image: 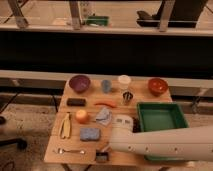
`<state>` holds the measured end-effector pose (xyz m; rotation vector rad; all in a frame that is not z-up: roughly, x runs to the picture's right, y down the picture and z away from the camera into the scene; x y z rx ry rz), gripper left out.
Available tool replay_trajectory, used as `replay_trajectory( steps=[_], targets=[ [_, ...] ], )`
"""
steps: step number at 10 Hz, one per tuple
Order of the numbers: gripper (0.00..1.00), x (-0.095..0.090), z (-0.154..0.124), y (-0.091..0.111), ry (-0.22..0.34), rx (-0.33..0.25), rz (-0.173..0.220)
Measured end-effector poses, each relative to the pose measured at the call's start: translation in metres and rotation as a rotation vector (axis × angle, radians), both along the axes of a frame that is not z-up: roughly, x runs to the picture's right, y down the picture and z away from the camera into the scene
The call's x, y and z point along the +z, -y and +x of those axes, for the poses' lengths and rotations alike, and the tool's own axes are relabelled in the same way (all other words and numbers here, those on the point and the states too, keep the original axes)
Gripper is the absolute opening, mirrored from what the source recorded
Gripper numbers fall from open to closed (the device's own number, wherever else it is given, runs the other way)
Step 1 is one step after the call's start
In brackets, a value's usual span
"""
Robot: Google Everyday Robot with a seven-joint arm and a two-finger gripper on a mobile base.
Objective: Wipe table surface with brush
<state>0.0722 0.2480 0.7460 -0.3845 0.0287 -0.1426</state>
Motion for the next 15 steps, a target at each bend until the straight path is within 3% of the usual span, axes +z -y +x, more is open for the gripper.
replay_trajectory(
  steps=[3,11,14,15],
  targets=[
    [0.79,0.0,-0.004,-0.001,-0.01,-0.002,-0.001],
    [0.8,-0.007,-0.003,-0.001,-0.024,0.004,-0.002],
    [0.8,-0.04,-0.005,0.016,0.006,0.047,-0.013],
    [0.8,-0.067,-0.005,0.032,0.029,0.071,-0.006]
  ],
)
